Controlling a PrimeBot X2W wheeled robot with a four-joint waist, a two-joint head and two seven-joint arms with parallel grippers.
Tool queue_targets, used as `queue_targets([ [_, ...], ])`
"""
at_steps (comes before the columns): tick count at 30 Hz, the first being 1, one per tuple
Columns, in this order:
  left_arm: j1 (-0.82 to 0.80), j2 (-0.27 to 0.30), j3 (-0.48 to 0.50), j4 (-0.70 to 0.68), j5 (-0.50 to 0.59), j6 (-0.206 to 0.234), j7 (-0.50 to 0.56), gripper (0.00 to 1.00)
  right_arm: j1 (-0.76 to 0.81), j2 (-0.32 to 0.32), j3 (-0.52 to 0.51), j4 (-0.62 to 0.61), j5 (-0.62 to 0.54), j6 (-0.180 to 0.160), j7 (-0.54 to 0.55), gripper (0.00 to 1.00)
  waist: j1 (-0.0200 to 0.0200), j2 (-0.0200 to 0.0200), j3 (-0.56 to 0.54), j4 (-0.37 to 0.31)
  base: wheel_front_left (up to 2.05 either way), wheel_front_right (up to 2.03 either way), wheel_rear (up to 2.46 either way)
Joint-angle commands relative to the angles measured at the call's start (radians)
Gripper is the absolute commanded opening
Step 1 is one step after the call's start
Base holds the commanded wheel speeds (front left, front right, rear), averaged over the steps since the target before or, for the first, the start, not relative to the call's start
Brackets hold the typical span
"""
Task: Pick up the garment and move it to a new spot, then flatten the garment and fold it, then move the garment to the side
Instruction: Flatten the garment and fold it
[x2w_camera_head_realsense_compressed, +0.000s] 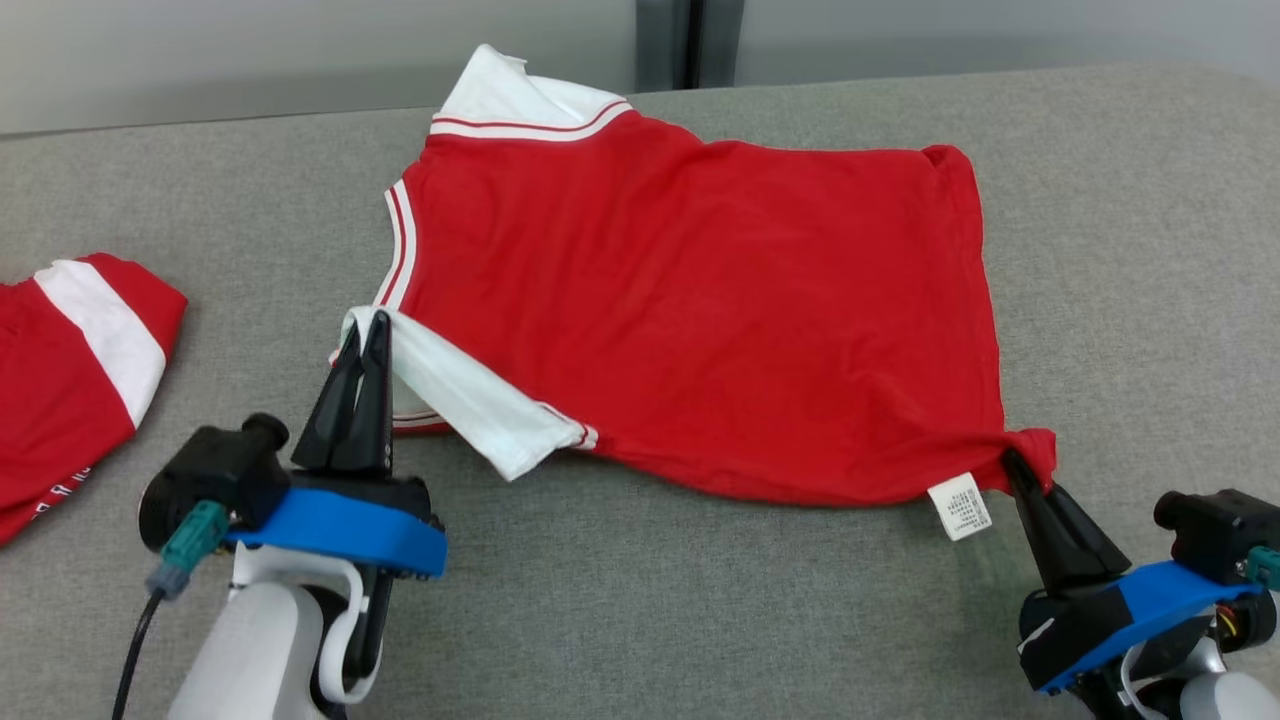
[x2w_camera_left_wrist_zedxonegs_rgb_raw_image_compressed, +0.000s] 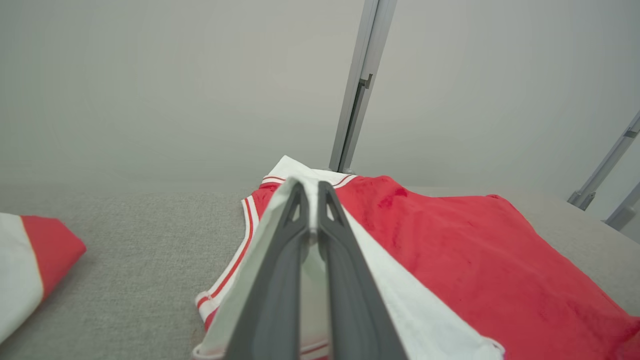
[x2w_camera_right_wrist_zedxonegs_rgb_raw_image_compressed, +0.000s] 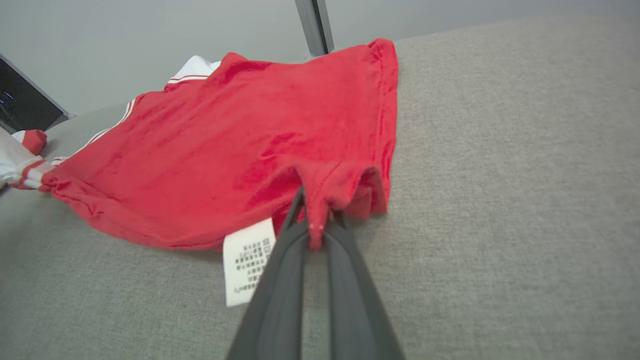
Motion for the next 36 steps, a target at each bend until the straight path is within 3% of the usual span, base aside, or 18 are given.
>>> queue_targets([
  [1,-0.055,0.008,-0.003,0.029,0.003,-0.013,0.003,0.0,-0.025,0.002,0.002,-0.001,0.006,0.001,0.003,0.0,-0.0002,0.0,0.011,0.0,0.0,0.0,0.0],
  [13,-0.294,0.007,-0.027,0.267,0.008,-0.058,-0.017,0.0,-0.141,-0.014,0.028,0.037,0.029,0.001,0.029,0.0,-0.0002,0.0,0.073,-0.018,0.0,0.0,0.0],
  [23,-0.462,0.014,-0.048,0.487,0.005,-0.082,-0.049,0.0,-0.277,-0.023,0.044,0.151,0.029,0.001,0.01,0.0,-0.0002,0.0,0.118,-0.028,0.0,0.0,0.0],
  [24,-0.474,0.014,-0.048,0.507,0.005,-0.083,-0.054,0.0,-0.286,-0.022,0.047,0.163,0.029,0.001,0.003,0.07,-0.0002,0.0,0.119,-0.029,0.0,0.0,0.0],
  [25,-0.484,0.014,-0.048,0.524,0.005,-0.084,-0.06,0.0,-0.294,-0.022,0.05,0.174,0.029,0.001,-0.002,0.49,-0.0002,0.0,0.12,-0.03,0.0,0.0,0.0],
  [26,-0.492,0.012,-0.049,0.54,0.008,-0.083,-0.065,0.52,-0.299,-0.021,0.054,0.186,0.03,0.001,-0.008,1.0,-0.0002,0.0,0.118,-0.03,0.0,0.0,0.0],
  [27,-0.499,0.01,-0.049,0.555,0.011,-0.081,-0.072,1.0,-0.301,-0.023,0.058,0.196,0.031,0.001,-0.016,1.0,-0.0002,0.0,0.117,-0.03,0.0,0.0,0.0],
  [36,-0.439,-0.002,-0.043,0.604,0.006,-0.084,-0.104,1.0,-0.232,-0.046,0.049,0.231,-0.018,0.001,-0.069,1.0,-0.0002,0.0,0.075,-0.012,0.0,0.0,0.0],
])
